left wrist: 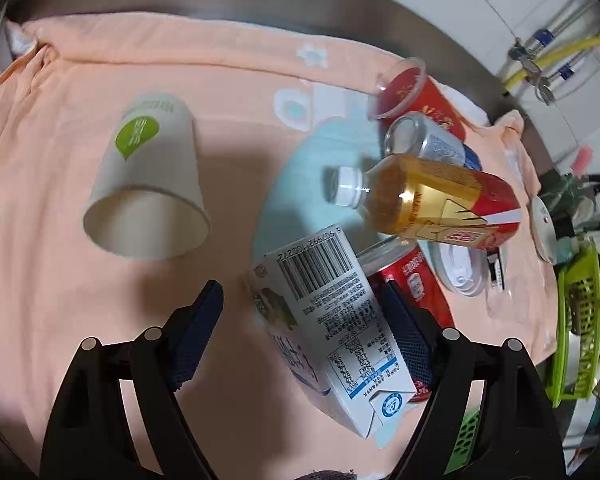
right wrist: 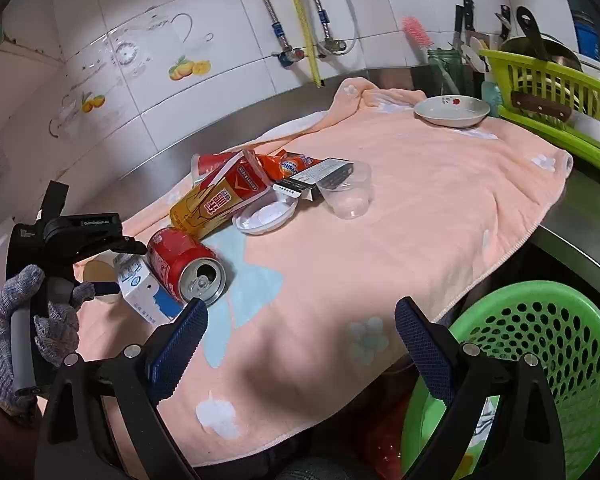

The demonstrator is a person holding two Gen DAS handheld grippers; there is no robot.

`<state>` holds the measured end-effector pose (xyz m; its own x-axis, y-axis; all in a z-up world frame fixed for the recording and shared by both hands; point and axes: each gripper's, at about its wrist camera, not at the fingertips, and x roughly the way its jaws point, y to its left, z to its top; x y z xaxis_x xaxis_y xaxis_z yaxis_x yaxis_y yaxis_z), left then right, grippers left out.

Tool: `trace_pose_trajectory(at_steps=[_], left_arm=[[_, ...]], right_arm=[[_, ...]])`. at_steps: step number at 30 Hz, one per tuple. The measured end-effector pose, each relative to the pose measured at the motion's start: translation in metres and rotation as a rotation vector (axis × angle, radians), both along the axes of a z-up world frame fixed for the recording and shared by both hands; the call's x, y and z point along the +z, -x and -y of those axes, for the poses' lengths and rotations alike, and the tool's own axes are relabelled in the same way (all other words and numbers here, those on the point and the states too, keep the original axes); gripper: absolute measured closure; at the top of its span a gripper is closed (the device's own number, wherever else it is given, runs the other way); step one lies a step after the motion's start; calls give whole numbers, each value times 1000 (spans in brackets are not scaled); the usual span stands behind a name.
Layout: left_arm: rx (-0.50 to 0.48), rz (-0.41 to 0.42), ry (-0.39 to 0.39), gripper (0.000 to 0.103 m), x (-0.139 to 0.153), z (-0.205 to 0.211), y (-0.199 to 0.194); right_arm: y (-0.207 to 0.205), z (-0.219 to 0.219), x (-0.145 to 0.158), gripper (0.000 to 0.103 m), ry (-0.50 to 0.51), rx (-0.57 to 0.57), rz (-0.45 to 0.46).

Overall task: Collect trash
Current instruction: 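Move the left tool back over the towel toward the white milk carton, then grasp the white milk carton with the left tool and lift it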

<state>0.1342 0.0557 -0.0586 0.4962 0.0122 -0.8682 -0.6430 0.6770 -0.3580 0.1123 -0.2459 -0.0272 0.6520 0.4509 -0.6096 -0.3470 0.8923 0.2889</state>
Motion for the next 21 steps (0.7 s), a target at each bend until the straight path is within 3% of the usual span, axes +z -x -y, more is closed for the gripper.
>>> trace_pose_trajectory(at_steps=[4,9,21], left_arm=[[11,-4,-10,23,1,-1,1],[-31,-9,-56,39,13,2,3],[-50,16,21,39,6,-3,13]], right_arm=[[-1,-4,-1,11,5,13,0],[-3,-7,-5,11,8,23,-10],[-11,-34,-1,11,41,121,8]])
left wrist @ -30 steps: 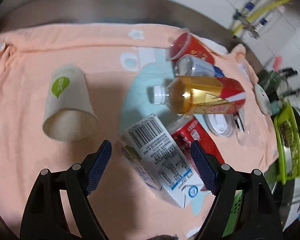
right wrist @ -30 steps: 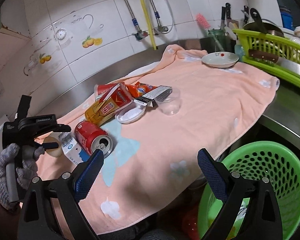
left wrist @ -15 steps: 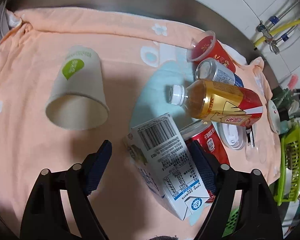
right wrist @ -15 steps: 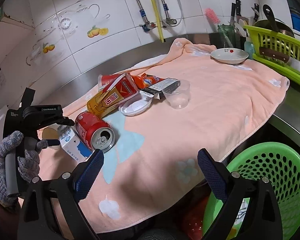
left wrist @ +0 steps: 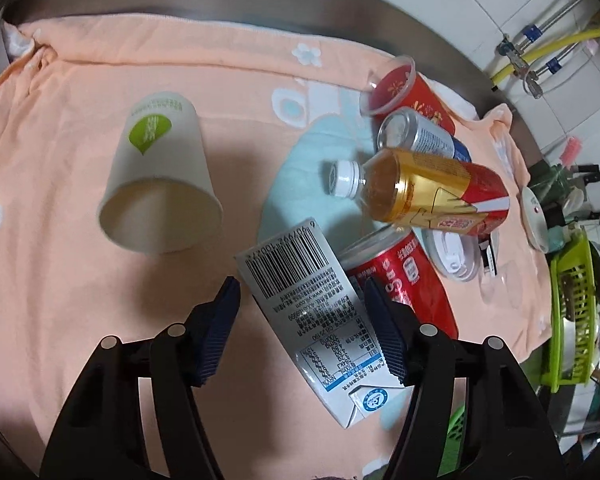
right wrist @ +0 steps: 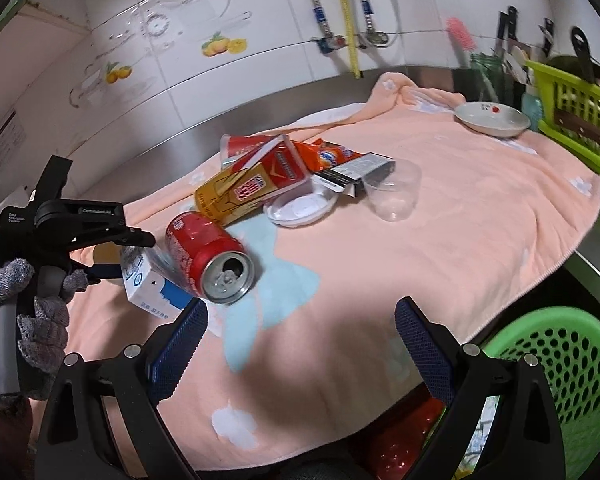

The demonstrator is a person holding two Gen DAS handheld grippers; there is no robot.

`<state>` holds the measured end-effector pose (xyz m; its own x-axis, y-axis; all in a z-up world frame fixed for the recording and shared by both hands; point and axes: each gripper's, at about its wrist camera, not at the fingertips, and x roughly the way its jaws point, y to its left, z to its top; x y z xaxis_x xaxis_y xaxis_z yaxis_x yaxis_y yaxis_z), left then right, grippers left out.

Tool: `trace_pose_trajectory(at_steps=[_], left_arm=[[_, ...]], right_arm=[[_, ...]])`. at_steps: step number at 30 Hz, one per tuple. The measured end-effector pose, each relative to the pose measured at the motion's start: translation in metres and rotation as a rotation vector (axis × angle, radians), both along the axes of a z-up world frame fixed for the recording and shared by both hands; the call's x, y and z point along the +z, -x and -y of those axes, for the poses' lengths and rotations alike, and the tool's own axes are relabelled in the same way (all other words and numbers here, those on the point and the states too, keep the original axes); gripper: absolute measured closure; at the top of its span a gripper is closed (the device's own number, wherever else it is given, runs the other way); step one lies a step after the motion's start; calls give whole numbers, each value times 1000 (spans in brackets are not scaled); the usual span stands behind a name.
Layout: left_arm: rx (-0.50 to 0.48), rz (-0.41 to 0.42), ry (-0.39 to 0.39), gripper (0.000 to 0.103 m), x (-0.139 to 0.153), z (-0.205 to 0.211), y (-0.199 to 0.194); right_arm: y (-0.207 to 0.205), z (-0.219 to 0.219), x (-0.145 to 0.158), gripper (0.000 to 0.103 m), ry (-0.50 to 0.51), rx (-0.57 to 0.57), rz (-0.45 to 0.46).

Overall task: Collect trash
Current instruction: 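Grasp the white milk carton with the left tool and lift it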

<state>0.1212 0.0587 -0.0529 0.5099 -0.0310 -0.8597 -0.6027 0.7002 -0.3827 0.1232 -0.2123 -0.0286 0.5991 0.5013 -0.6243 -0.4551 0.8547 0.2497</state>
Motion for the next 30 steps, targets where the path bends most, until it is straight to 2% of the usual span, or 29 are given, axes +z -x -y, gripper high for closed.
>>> trace_pose_trajectory(at_steps=[3,5,7,10,16,21,25,30], left_arm=[[-14,-28,3,42,-7,1,1],[-21,-54,46,45,-20,-1,3],[-16,-16,99,48,-26,-6,9],[-27,-8,87,50,-23,-5,10],[-112,53,23,53,-2,-3,16],[-197,68,4,55,10,-6,22],[-249,76,-5,55,16,-10,34],[-301,94,-13,55,21,-17,50]], right_arm=[[1,-6,2,11,15,20,8],[2,-9,3,11,19,28,10],[1,-13,3,11,22,38,11],[0,-21,3,11,26,59,10],[-6,-46,8,12,33,147,20],[-19,-73,11,12,41,235,10],[-28,-102,10,12,109,318,13],[-38,-139,6,12,240,399,37]])
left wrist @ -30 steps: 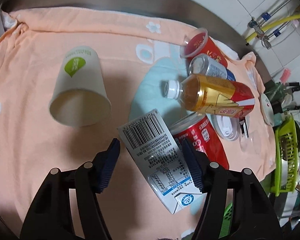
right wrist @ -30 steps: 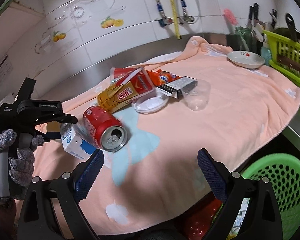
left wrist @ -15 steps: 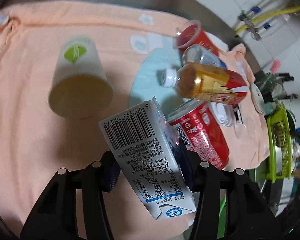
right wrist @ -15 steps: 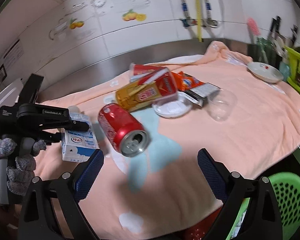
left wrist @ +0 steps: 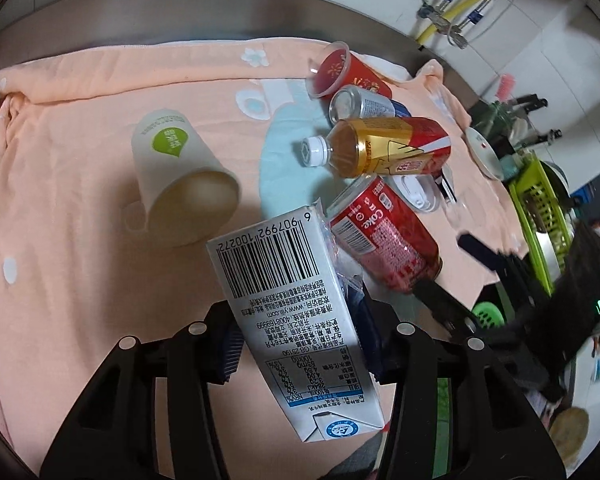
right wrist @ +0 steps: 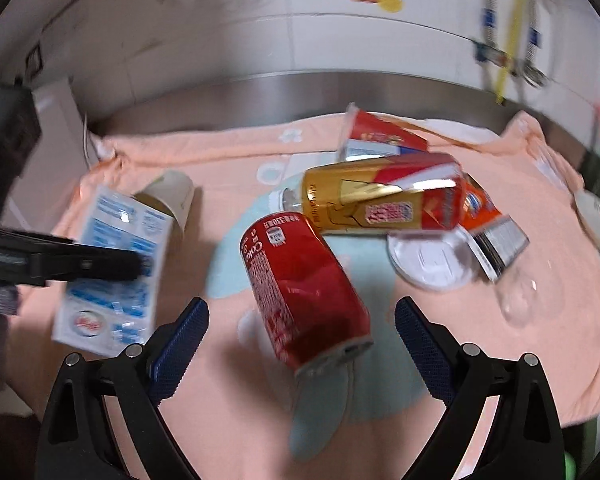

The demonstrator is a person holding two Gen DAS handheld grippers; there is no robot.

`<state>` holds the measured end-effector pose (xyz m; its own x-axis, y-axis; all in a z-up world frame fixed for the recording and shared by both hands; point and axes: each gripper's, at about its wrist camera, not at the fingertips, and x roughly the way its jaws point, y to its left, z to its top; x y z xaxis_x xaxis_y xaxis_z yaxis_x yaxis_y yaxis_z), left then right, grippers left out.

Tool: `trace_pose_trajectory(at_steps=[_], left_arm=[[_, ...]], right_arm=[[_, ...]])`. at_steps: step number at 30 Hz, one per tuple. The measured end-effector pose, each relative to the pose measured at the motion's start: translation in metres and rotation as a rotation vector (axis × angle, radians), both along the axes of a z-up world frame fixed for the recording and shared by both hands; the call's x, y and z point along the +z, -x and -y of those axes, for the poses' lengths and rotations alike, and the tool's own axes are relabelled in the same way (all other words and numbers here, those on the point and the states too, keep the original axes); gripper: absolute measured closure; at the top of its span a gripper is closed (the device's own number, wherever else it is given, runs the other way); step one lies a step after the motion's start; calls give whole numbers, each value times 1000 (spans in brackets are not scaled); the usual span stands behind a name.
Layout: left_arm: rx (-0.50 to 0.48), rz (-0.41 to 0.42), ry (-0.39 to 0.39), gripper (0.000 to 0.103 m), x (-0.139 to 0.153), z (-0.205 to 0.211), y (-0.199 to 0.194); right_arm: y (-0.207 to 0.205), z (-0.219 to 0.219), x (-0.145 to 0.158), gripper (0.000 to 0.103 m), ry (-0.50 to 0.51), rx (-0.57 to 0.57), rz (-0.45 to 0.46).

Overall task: Collect trash
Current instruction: 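Drop the red cola can into the basket with the right tool while the left tool holds the carton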

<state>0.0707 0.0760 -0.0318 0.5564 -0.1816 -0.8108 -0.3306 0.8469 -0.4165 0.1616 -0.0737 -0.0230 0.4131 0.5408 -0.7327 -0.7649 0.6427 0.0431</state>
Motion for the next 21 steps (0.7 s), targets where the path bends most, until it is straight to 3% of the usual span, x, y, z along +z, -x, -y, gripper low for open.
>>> trace_pose_trajectory(at_steps=[13,19,21], left_arm=[[-28,22,-12,55,3,-18,20],[-28,22,-14,55,1,-21,22],[-32,26,-16,55,2,-20,22]], right_arm=[[-31,-58,-32,12,204,75,12],[-34,-66,-40,32,229,77,-16],[-32,-66,-39,33,235,73,-17]])
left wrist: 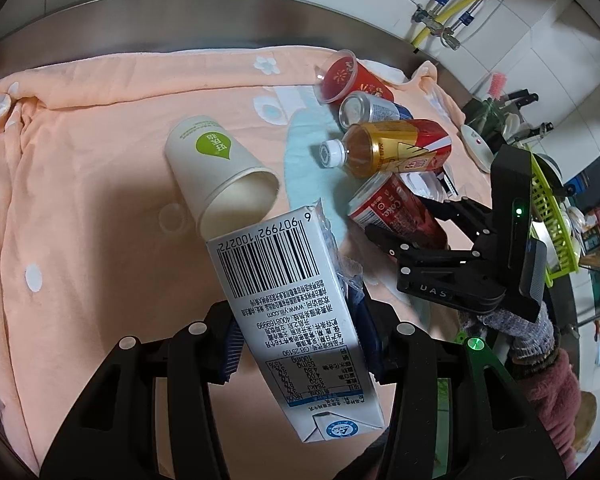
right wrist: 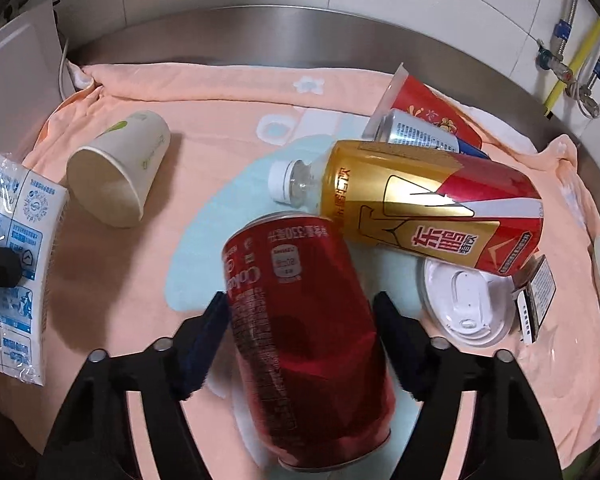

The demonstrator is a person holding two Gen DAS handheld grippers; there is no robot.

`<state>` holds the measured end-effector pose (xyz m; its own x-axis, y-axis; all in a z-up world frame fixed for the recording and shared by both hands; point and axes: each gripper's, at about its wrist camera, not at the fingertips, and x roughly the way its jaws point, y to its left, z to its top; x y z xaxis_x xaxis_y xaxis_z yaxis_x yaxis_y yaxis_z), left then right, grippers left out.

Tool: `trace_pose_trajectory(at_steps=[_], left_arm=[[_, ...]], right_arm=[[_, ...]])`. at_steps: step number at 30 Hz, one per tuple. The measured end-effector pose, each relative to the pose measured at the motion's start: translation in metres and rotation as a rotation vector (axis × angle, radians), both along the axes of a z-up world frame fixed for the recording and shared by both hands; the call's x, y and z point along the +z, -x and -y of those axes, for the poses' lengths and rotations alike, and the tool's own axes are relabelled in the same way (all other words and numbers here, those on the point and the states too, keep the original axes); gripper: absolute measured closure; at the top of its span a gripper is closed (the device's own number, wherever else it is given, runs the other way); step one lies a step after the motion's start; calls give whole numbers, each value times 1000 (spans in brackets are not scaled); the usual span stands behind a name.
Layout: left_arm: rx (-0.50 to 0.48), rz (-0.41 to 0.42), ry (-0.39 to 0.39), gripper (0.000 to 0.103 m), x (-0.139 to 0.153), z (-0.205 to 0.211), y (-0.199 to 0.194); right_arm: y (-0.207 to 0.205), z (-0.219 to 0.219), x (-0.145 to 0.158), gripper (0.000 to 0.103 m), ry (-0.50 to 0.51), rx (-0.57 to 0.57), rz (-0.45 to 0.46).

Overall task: Collect trash
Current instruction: 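Drop the red cola can into the basket with the right tool while the left tool holds the carton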

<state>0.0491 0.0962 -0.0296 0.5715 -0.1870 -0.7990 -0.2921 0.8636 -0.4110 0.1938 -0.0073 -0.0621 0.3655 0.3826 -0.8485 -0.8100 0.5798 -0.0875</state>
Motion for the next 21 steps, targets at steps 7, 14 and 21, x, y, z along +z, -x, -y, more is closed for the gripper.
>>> trace_pose_trajectory(at_steps=[7,14,21], left_arm=[[-26,21,1,55,6,8,-2],[-104,44,18,55,12,35,-12],[-255,63,27,55,16,94,-31]], right_arm=[[13,23,19,35,-95,-60,-24],[28,95,52,36,-258,-215,-47],[62,227,67,36,-243,-465,23]])
